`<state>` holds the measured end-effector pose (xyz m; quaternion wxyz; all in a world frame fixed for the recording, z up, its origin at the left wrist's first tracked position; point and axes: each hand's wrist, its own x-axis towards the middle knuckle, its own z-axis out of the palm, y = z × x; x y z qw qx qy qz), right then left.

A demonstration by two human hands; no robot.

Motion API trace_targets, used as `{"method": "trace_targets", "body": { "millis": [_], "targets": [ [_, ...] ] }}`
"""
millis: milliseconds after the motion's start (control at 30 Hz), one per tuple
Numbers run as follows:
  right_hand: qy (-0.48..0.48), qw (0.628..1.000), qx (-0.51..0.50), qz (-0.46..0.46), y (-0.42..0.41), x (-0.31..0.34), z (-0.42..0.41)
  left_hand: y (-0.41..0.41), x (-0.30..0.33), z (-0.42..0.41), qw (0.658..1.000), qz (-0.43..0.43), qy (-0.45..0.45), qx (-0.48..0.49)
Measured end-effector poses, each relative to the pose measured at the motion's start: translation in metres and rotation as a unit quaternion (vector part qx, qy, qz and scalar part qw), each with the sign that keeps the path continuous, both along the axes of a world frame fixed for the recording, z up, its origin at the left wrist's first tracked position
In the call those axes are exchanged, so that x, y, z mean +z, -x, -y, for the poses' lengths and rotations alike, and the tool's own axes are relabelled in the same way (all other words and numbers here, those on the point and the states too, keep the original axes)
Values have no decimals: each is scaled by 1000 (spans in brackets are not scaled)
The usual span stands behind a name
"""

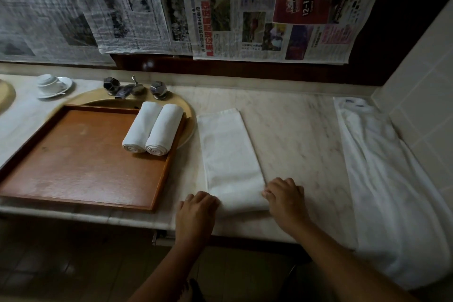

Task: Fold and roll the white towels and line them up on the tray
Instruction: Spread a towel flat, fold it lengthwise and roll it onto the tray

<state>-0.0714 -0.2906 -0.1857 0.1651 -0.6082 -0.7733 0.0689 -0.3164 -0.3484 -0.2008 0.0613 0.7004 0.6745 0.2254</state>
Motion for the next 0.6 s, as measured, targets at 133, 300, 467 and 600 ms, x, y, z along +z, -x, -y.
{"method": "trace_targets", "body": {
  "millis": [133, 300, 467, 600],
  "targets": [
    [43, 996, 30, -77, -15, -15, 12, 4, 2, 16, 998, -55, -16, -39],
    [151, 976, 29, -154, -20, -15, 9, 1, 3, 20, 991, 110, 50, -52],
    [265, 947, -9, -182, -18, 0, -1, 6, 0, 9, 962, 207, 178, 30],
    [328, 938, -24, -113, -9, 12, -18, 12, 9, 1, 962, 174, 210, 0]
  ]
}}
